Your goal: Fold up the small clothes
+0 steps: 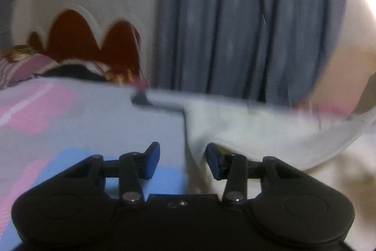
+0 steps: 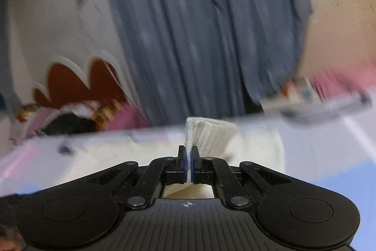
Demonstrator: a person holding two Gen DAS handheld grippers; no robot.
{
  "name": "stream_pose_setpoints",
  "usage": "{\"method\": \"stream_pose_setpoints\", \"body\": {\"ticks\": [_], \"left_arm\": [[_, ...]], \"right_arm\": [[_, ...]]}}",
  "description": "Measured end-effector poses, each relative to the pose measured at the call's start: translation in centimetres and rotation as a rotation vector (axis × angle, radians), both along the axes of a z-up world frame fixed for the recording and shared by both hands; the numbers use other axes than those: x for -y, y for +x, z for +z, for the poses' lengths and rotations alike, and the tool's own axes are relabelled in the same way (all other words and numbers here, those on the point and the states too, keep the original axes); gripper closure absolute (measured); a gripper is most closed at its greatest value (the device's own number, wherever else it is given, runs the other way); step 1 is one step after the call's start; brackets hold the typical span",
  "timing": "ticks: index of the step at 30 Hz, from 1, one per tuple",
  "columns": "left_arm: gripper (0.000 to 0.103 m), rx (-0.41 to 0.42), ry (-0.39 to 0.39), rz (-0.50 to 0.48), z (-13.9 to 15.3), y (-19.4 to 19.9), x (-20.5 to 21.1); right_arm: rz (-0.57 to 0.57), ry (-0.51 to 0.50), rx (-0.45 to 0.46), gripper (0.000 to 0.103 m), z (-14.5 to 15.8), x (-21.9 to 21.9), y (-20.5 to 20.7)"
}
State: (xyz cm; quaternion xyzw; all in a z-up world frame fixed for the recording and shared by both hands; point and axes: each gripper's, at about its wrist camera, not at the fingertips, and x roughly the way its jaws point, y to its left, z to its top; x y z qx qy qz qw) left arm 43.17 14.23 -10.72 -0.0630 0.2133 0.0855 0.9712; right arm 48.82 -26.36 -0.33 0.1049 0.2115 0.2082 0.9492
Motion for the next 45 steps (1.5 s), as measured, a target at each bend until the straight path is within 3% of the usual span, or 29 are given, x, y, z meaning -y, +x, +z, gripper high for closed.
{"method": "stream_pose_setpoints", "body": {"ticks": [2, 4, 6, 9, 11, 13, 21, 26, 28, 29, 31, 32, 33, 38, 45], "left_arm": [[0.05, 0.012, -0.04, 0.003, 0.2, 0.2, -0.4], [0.038, -0.03, -0.046, -0.018, -0.4, 0.7, 0.0], [0.033, -0.056, -0.039, -0.043, -0.9, 0.8, 0.7], [0.037, -0.148, 0.025, -0.055, -2.1, 1.3, 1.7], [0.041, -0.19, 0.015, -0.048, -2.8, 1.6, 1.5], [0.041, -0.177, -0.009, -0.048, -2.8, 1.4, 1.0], [0.041, -0.21, 0.015, -0.055, -3.0, 2.0, 1.0], [0.039, -0.208, 0.016, -0.05, -2.9, 1.8, 1.1], [0.039, -0.207, 0.018, -0.05, -3.0, 1.9, 1.1], [0.039, -0.207, 0.016, -0.05, -3.0, 1.9, 1.1], [0.039, -0.207, 0.017, -0.051, -3.0, 1.9, 1.2], [0.039, -0.209, 0.019, -0.052, -3.0, 1.9, 1.3], [0.039, -0.209, 0.022, -0.054, -3.0, 1.9, 1.4], [0.039, -0.212, 0.038, -0.054, -3.1, 2.0, 1.7], [0.038, -0.212, 0.03, -0.054, -3.2, 2.1, 1.6]], "right_arm": [[0.027, 0.007, 0.111, 0.102, 2.6, -0.2, -1.3], [0.025, 0.003, 0.139, 0.102, 3.0, 0.0, -1.8], [-0.021, -0.07, 0.058, 0.102, 0.4, 0.2, -1.1], [-0.055, -0.09, -0.144, 0.102, -5.3, 1.6, 0.2], [-0.074, -0.103, -0.247, 0.102, -8.3, 2.0, 0.6], [-0.08, -0.066, -0.287, 0.102, -9.8, 2.9, 0.2], [-0.09, -0.002, -0.292, 0.101, -9.0, 4.1, 0.6], [-0.042, 0.018, -0.072, 0.102, -4.5, 3.6, -0.7], [-0.03, 0.012, -0.008, 0.102, -4.2, 4.1, -1.3], [-0.041, -0.001, -0.024, 0.102, -4.9, 4.4, -1.2], [-0.081, -0.044, -0.182, 0.102, -8.3, 5.1, 0.4], [-0.087, -0.04, -0.301, 0.101, -10.1, 5.5, 1.4], [-0.089, 0.029, -0.318, 0.101, -11.0, 6.4, 1.2], [-0.133, 0.126, -0.317, 0.095, -10.6, 7.4, 0.4], [-0.083, 0.056, -0.259, 0.101, -9.2, 6.6, -0.6]]}}
